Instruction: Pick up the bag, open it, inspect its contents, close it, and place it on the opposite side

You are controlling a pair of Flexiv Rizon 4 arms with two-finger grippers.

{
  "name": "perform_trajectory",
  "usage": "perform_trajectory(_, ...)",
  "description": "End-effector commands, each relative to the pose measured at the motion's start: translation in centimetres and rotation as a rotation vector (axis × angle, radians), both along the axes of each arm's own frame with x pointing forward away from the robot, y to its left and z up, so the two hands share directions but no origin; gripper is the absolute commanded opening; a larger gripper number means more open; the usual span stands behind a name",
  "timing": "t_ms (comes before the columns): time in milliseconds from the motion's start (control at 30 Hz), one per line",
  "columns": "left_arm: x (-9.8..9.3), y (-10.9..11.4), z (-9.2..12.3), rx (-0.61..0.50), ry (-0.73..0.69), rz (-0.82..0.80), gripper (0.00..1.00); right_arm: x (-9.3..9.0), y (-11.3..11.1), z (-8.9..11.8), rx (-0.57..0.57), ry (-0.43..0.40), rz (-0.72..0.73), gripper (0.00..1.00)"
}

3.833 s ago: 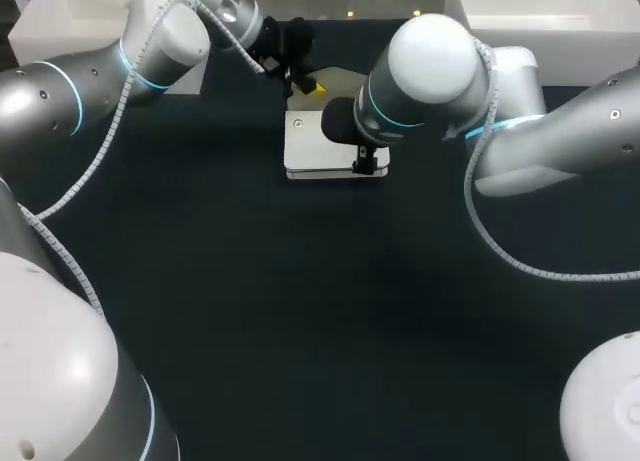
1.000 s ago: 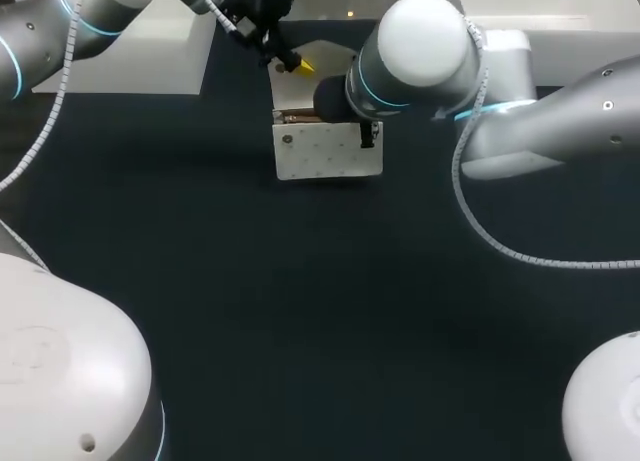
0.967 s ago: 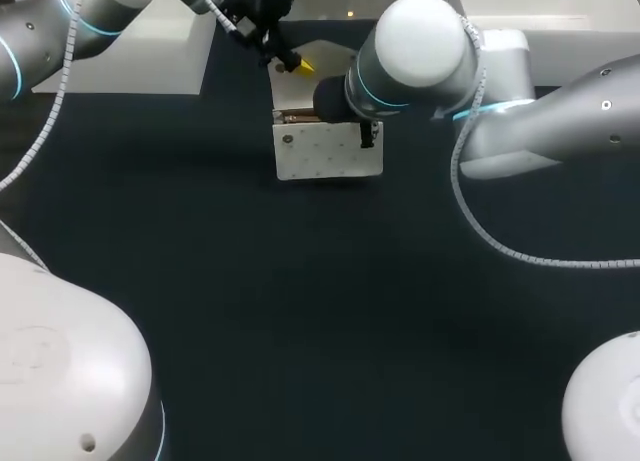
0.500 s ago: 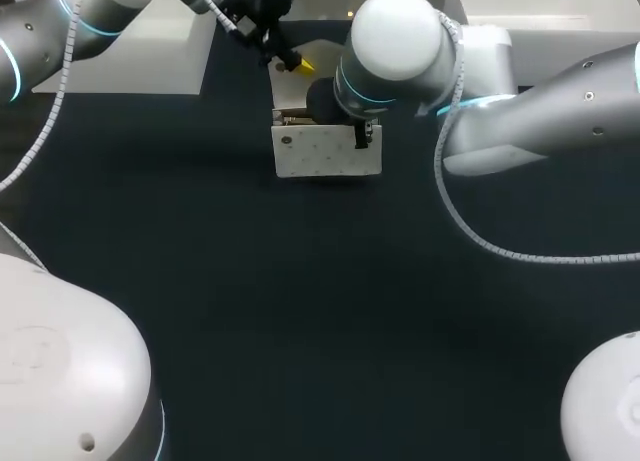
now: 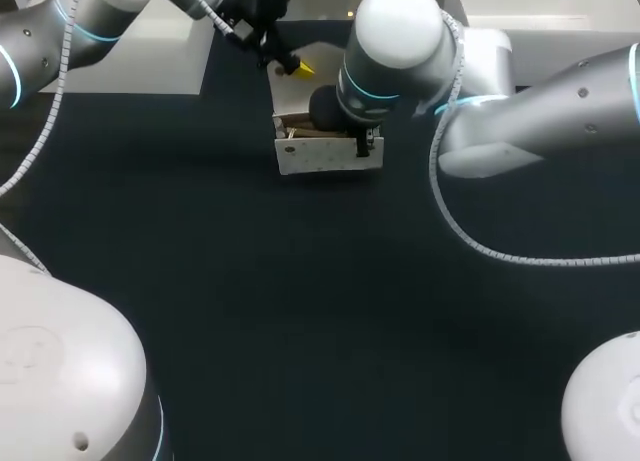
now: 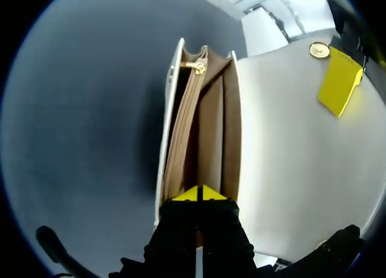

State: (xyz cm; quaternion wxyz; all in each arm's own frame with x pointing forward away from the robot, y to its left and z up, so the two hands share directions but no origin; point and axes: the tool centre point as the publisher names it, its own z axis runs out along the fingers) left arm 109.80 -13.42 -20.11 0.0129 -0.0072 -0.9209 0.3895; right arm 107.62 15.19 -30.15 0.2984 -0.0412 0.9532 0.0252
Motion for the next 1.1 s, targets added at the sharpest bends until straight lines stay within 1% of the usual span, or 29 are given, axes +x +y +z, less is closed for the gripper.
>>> perform_trajectory(33,0.2,-0.1,-0.2,-0.002,0.016,-0.018,0.00,0.9,-0.1,-0.5,0.012,0.007,-0.007,0.00)
perform_trajectory(233,0.1,0.0,-0.5,-0.001,0.023,-0.023,0.00,1.4,-0.2,-0.9,0.032,0.004,-0.010,0.00)
perform_trajectory(433,0.1,0.2,-0.7,-0.004,0.030,-0.022,0.00,1.3,-0.2,-1.8,0.027,0.052,0.001,0.00)
perform_trajectory(467,0.2,0.2,-0.7,-0.005,0.031,-0.022,0.00,1.3,-0.2,-1.9,0.021,0.062,0.003,0.02)
perform_trajectory(500,0.2,0.2,-0.7,-0.006,0.032,-0.022,0.00,1.3,-0.2,-2.0,0.019,0.069,0.007,0.16)
perform_trajectory(533,0.2,0.2,-0.7,-0.006,0.033,-0.023,0.00,1.3,-0.2,-2.1,0.018,0.070,0.007,0.29)
perform_trajectory(567,0.2,0.2,-0.9,-0.009,0.038,-0.026,0.00,1.3,-0.2,-2.3,0.017,0.075,0.006,0.59)
perform_trajectory(600,0.2,0.1,-0.9,-0.010,0.040,-0.027,0.00,1.3,-0.2,-2.3,0.018,0.078,0.005,0.98)
perform_trajectory(633,0.2,0.1,-1.0,-0.010,0.041,-0.028,0.00,1.3,-0.2,-2.4,0.019,0.081,0.002,1.00)
perform_trajectory(1100,0.1,0.0,-1.6,-0.011,0.055,-0.050,0.00,1.7,-0.1,-3.2,0.025,0.103,-0.008,1.00)
